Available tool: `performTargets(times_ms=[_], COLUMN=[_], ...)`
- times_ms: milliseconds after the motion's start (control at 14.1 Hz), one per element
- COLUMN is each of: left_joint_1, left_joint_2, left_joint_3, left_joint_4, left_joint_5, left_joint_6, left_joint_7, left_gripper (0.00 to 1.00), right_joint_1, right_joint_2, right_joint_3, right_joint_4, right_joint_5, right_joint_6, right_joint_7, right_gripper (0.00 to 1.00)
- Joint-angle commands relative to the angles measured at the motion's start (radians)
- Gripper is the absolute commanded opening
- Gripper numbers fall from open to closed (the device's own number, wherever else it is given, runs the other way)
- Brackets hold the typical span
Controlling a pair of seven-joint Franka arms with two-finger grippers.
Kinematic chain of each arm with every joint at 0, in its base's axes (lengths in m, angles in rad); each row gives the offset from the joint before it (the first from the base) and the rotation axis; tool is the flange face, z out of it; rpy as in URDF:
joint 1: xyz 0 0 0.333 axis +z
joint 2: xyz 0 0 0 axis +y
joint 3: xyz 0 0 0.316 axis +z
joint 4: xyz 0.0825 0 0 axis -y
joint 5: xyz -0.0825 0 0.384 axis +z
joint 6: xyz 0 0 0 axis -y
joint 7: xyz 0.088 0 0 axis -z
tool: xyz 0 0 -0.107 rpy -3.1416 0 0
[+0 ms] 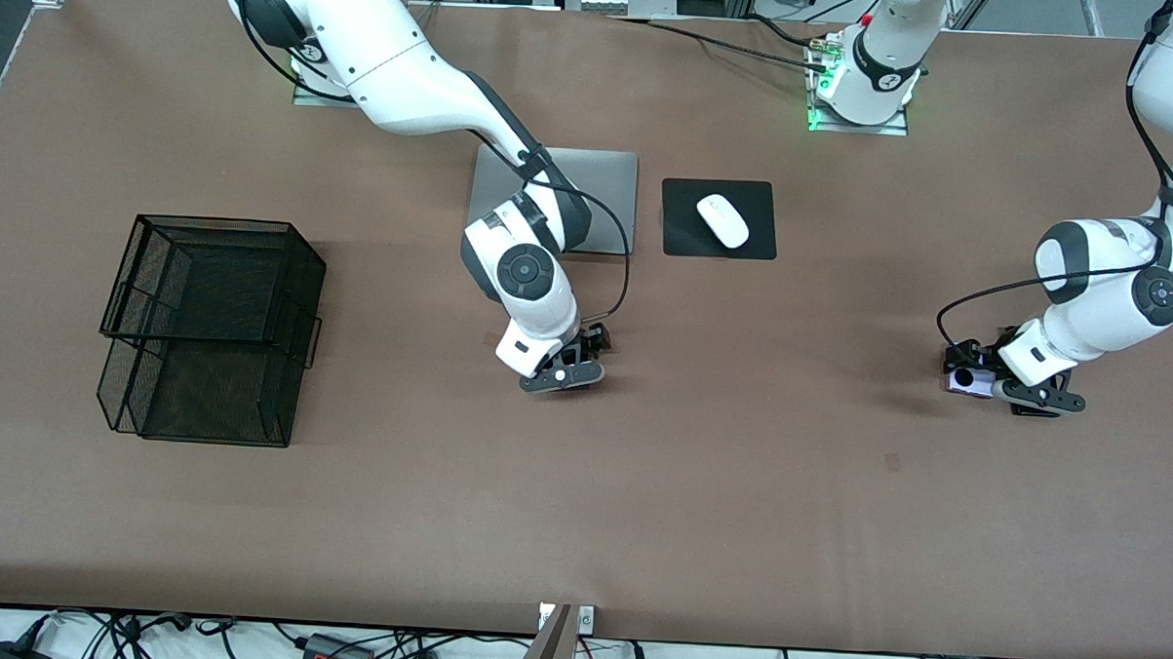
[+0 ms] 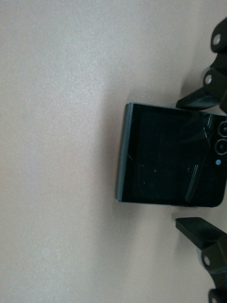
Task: Place phones with both arms
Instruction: 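Grasp the white phone with the left gripper while the right gripper carries away, then open the right gripper over the basket while the left gripper carries the phone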
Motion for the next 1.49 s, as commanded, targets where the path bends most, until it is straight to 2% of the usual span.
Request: performTargets(times_ms=[0, 142, 213, 285, 356, 569, 711, 854, 925, 1067, 1209, 1352, 1423], left_joint_1=[0.009, 0.009, 0.011, 0.011, 0.011, 0.012, 0.021, 0.023, 0.023, 0.023, 0.02, 0.011, 0.012], left_joint_2=[-0.031, -0.031, -0.031, -0.029, -0.028, -0.022, -0.013, -0.013, -0.013, -0.013, -0.016, -0.023, -0.029], left_joint_3=[-0.008, -0.008, -0.008, -0.008, -0.008, -0.008, -0.008, -0.008, -0.008, -0.008, -0.013, -0.03, -0.066], left_joint_4=[-0.037, -0.042, -0.042, -0.042, -0.042, -0.042, -0.047, -0.048, -0.047, -0.047, -0.041, -0.019, -0.008], left_joint_5=[0.022, 0.022, 0.022, 0.022, 0.022, 0.022, 0.022, 0.022, 0.022, 0.022, 0.02, 0.02, 0.02], left_joint_6=[0.014, 0.016, 0.016, 0.017, 0.019, 0.029, 0.054, 0.057, 0.057, 0.057, 0.045, -0.039, -0.085], left_joint_7=[0.008, 0.011, 0.012, 0.014, 0.014, 0.04, 0.057, 0.066, 0.066, 0.071, 0.046, -0.054, -0.098], left_gripper=[1.0, 0.99, 0.97, 0.97, 0.98, 0.97, 0.96, 0.92, 0.85, 0.7, 0.59, 0.57, 0.57], right_joint_1=[0.012, 0.01, 0.01, 0.01, 0.009, -0.006, -0.006, -0.034, -0.063, -0.133, -0.193, -0.252, -0.272], right_joint_2=[0.022, 0.023, 0.02, 0.016, 0.011, -0.045, -0.093, -0.154, -0.19, -0.286, -0.377, -0.461, -0.502], right_joint_3=[-0.01, -0.01, -0.011, -0.013, -0.015, -0.025, -0.073, -0.114, -0.119, -0.119, -0.119, -0.12, -0.12], right_joint_4=[0.032, 0.032, 0.032, 0.033, 0.038, 0.038, 0.03, 0.015, -0.008, -0.109, -0.227, -0.31, -0.342], right_joint_5=[-0.001, -0.001, -0.001, -0.001, -0.002, -0.004, -0.005, -0.007, -0.007, -0.004, -0.007, -0.007, -0.008], right_joint_6=[0.005, 0.005, 0.003, -0.001, -0.009, -0.067, -0.115, -0.238, -0.3, -0.334, -0.336, -0.339, -0.348], right_joint_7=[0.012, 0.001, -0.002, -0.002, 0.0, 0.006, 0.001, -0.01, -0.029, -0.115, -0.184, -0.261, -0.296], right_gripper=[0.94, 0.69, 0.52, 0.5, 0.41, 0.41, 0.41, 0.41, 0.41, 0.41, 0.41, 0.41, 0.41])
